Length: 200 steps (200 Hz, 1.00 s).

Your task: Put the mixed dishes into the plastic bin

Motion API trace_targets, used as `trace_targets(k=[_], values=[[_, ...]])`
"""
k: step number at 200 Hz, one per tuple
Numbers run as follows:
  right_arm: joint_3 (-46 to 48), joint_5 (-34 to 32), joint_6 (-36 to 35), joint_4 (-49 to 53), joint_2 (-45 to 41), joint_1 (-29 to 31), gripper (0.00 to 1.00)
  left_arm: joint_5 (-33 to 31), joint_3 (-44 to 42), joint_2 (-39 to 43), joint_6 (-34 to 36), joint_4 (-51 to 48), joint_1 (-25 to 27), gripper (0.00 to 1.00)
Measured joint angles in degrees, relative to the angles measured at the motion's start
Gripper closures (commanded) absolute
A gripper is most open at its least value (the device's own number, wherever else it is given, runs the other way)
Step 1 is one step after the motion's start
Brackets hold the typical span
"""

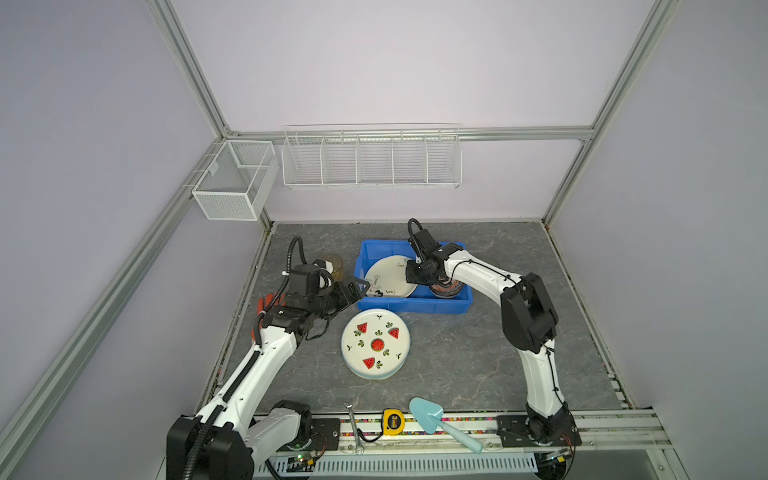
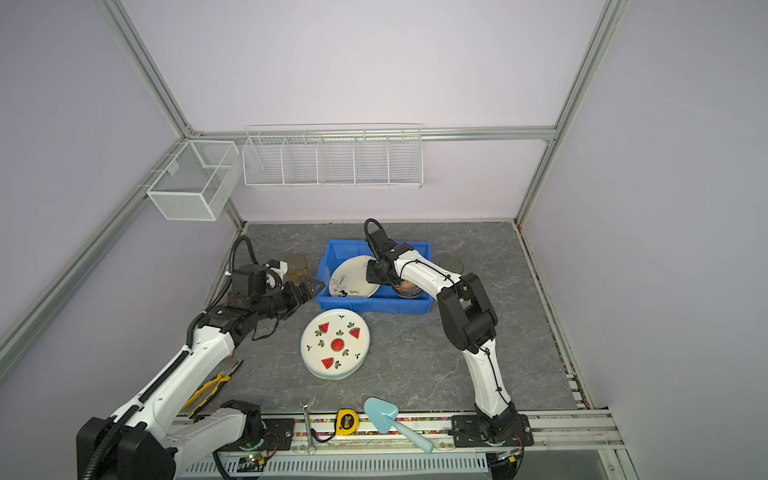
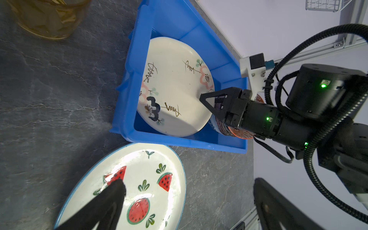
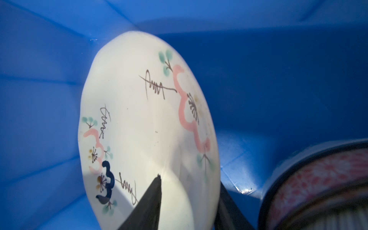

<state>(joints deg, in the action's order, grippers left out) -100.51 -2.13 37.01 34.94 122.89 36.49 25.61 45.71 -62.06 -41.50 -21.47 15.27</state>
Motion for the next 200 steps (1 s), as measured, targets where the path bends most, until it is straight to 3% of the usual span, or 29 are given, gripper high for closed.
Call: trace_targets(k=[66, 200], values=[[0.00, -0.92, -0.63, 0.20, 0.00, 0.37, 0.44, 0.15, -0.37, -0.11, -0.02, 0.24, 0.00, 0.00], [0.02, -3.23, -1.07, 0.90, 0.00, 1.16, 0.38, 0.22, -1.05, -0.22, -0.26, 0.66, 0.00, 0.00]])
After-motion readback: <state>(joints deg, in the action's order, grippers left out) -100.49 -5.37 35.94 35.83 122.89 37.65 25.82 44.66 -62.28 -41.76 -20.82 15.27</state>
